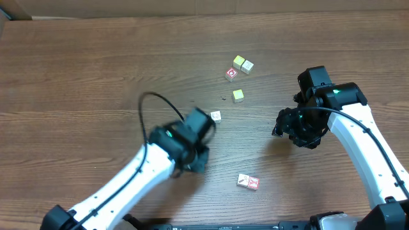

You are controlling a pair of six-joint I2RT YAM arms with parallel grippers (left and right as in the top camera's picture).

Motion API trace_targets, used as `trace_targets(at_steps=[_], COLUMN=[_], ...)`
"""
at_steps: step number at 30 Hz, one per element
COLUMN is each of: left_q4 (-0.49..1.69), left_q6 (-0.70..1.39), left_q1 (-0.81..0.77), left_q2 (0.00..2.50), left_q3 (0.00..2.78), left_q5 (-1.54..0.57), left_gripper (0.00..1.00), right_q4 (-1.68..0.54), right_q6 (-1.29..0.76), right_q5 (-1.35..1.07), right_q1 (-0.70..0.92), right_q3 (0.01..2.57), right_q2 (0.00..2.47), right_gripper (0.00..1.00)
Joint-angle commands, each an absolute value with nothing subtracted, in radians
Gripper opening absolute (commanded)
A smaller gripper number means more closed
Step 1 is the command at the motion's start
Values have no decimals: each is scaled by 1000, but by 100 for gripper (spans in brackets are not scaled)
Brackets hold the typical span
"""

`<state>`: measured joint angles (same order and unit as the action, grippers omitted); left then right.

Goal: Flip 5 blocks

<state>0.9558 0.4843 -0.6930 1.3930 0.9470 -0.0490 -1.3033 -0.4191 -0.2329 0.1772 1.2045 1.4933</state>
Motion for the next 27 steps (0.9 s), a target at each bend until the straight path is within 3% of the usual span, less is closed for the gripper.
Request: trace_targets(at_steps=[1,6,9,27], left_q4=[875,710,633,541], left_q6=[624,659,659,658], left_q1=[-784,-846,-847,-892], left_q2=[1386,1402,1439,1628], left_q3=[865,814,814,814], left_q5=[-105,-109,-133,-258], left_gripper=[7,11,8,5], right_q4=[-1304,-1305,-1309,-1311], right_q6=[-414,-414,-414,-414], right_q5=[-241,-242,-242,-241], right_q1=[175,175,175,175], right_q3=[1228,1228,1228,1228], right_q2=[1480,1480,1480,1480], right_gripper=[65,65,65,65])
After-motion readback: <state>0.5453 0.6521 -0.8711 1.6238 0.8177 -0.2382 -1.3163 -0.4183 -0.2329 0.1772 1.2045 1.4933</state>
